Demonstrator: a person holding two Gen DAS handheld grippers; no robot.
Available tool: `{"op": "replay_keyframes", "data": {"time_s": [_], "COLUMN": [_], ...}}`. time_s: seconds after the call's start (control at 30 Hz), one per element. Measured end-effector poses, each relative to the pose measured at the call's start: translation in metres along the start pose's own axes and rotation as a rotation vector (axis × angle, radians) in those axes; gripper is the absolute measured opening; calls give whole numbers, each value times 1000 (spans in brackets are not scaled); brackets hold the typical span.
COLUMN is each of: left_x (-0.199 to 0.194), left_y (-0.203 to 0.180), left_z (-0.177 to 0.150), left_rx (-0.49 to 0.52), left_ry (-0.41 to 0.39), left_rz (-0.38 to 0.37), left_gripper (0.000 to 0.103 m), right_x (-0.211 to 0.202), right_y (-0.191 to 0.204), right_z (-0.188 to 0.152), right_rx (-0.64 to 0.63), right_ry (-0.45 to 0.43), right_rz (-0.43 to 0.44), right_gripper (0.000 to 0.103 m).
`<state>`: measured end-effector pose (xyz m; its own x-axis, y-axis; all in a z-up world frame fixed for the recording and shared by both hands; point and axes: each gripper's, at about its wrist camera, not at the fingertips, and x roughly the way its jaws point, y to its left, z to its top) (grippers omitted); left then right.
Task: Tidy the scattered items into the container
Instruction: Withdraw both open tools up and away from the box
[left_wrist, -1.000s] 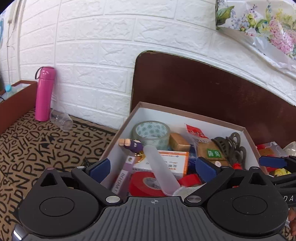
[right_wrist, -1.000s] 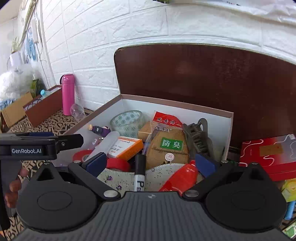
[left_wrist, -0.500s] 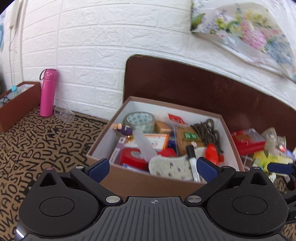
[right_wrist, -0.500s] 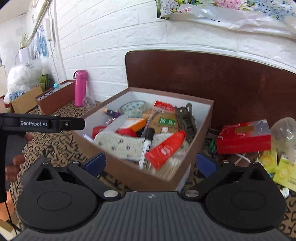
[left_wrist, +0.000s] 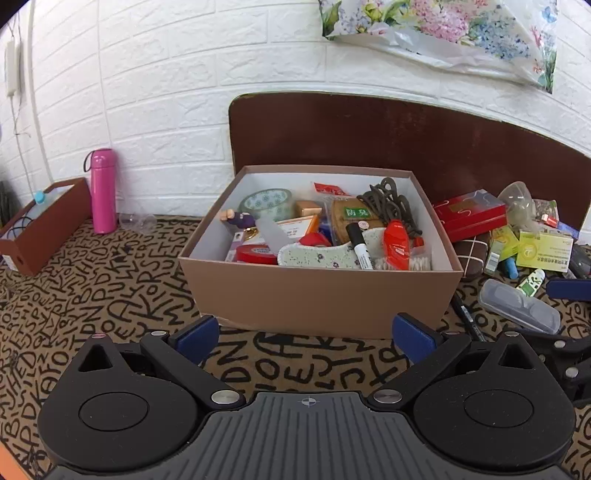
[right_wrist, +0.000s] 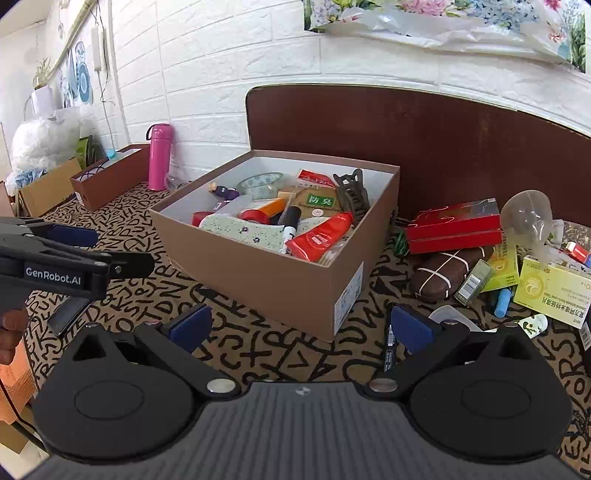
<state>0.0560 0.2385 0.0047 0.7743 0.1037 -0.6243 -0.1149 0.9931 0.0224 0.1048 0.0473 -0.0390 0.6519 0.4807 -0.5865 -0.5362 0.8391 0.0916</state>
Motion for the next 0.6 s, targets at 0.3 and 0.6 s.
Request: {"op": "replay_keyframes", "data": {"time_s": [0.3, 0.6], "left_x": [-6, -4], "left_y": [-3, -7], "left_z": [-3, -3], "left_rx": [14, 20], "left_ry": [-5, -5], "left_rz": [1, -10], "left_gripper": [103, 103], "right_x": [-3, 0], "right_y": [10, 11], "right_z": [-1, -2], "right_rx": [-32, -30], "right_ry": [-3, 6], "right_rz": [9, 8], "right_gripper": [103, 103]}}
